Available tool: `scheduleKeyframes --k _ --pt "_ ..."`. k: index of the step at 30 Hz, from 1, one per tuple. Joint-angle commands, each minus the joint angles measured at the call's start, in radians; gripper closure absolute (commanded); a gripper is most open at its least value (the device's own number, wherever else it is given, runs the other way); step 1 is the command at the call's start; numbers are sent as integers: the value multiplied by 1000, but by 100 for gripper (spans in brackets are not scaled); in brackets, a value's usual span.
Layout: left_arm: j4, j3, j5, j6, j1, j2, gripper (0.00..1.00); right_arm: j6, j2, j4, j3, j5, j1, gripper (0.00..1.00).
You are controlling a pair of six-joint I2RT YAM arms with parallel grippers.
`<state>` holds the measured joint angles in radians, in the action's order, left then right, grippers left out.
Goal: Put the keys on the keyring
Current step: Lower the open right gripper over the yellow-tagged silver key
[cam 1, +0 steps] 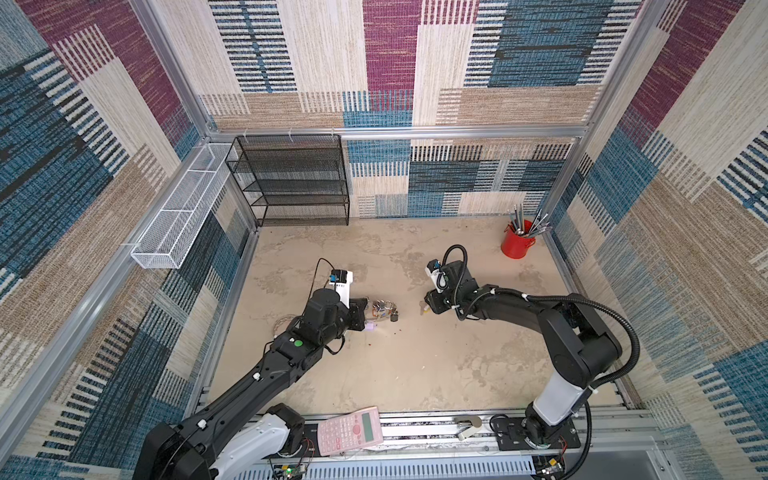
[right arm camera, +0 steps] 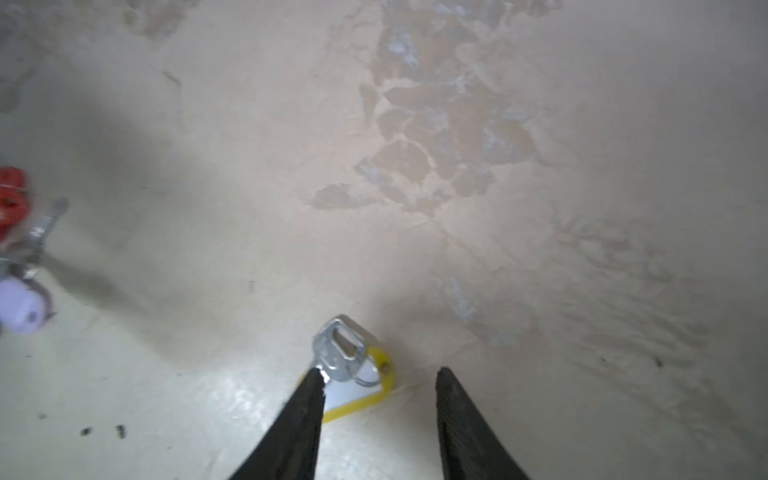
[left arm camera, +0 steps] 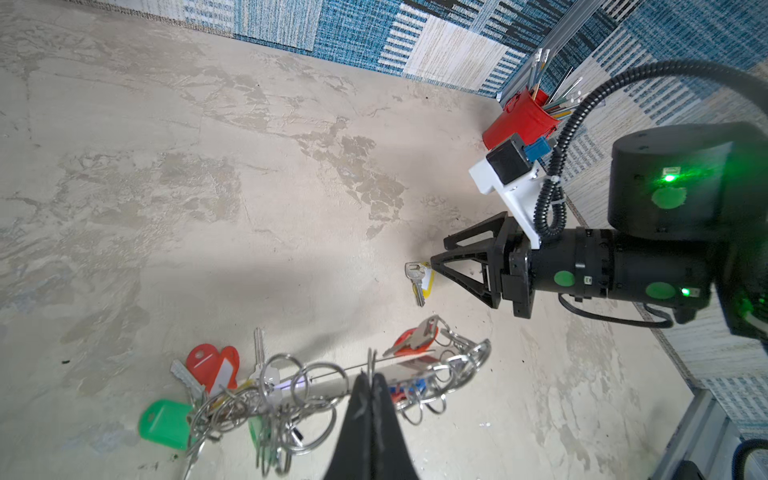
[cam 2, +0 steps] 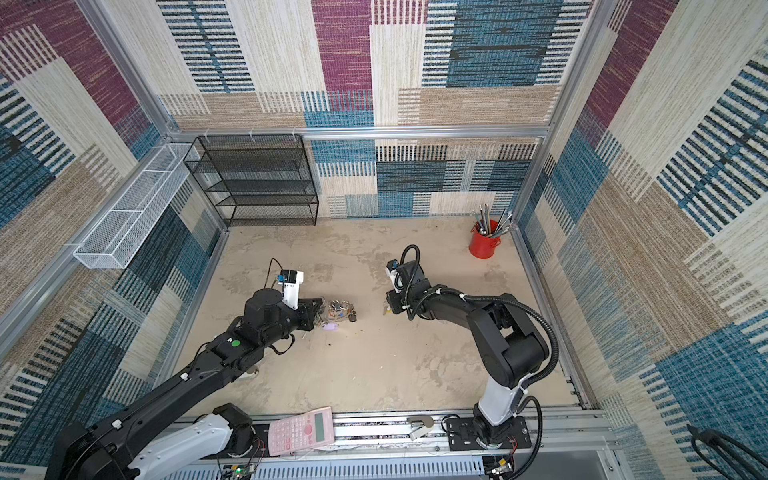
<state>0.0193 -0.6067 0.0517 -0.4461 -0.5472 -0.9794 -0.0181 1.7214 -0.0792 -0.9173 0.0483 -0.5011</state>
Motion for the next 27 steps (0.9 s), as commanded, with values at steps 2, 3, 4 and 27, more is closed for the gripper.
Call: scheduleKeyframes --k 2,3,4,27 --pt "-44 10 -15 -8 2 25 100 -179 -77 135 90 -56 -2 47" --pt "-45 12 -16 -9 2 31 100 -225 -115 197 136 -49 -3 47" --pt "-47 13 -16 -11 2 36 100 -254 -144 242 168 -46 -4 45" --pt "-87 77 0 -29 2 97 100 -676 -171 106 143 156 3 66"
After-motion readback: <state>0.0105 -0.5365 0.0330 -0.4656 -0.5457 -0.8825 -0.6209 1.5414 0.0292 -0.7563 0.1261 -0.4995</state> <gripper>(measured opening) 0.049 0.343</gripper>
